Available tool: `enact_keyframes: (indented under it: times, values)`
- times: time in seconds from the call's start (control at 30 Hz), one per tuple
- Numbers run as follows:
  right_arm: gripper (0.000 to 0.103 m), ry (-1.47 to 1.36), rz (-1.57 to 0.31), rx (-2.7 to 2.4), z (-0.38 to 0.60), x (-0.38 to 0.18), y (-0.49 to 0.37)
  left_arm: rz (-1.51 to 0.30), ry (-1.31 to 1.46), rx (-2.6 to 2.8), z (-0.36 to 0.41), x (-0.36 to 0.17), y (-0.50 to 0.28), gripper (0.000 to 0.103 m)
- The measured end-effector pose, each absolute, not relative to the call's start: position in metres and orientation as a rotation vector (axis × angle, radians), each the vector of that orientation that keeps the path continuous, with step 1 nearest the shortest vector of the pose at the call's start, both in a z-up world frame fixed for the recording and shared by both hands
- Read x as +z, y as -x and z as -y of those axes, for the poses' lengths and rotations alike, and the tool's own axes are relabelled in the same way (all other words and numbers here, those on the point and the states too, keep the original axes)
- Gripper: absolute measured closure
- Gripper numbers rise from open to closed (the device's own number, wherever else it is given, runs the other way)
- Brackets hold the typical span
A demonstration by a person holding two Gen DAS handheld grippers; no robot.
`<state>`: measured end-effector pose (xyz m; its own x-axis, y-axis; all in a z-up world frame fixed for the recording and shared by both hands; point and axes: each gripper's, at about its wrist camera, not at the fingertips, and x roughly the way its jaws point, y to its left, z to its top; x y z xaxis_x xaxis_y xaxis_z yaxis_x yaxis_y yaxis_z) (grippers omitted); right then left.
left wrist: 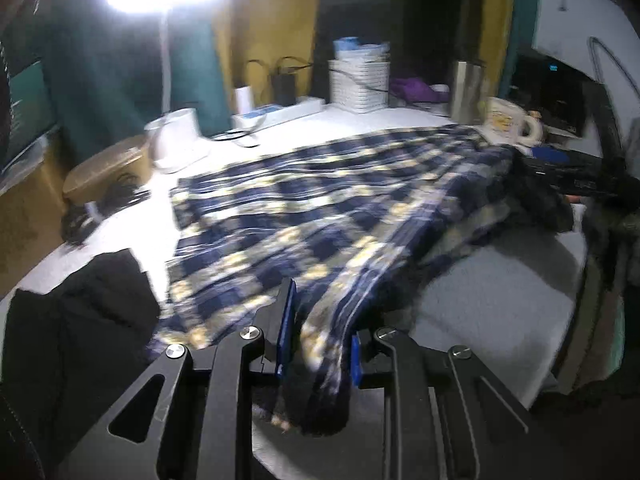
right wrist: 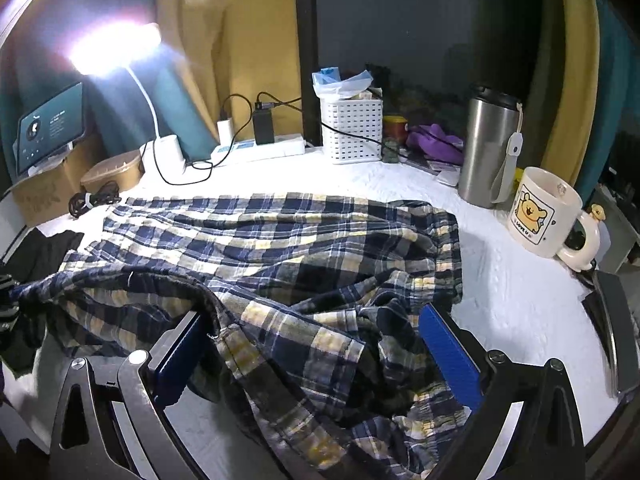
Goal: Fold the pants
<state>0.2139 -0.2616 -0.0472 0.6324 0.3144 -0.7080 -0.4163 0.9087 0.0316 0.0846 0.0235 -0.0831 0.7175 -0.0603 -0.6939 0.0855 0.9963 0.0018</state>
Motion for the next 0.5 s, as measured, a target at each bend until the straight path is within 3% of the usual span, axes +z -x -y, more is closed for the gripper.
enact_keyframes:
  times: [0.07,0.5]
  values:
    - [0.001,0.157,-0.781,0.434,0.261,-0.049,-0.207,-0.768,-0.027,-0.064,-0.03,-0.082,-0.086,0.099]
    - [0.001,0.341,-0.76,0.286,0.269,-0.086,-0.16,-0.606,-0.051,-0.033,-0.028,-0.021,-0.07,0.101]
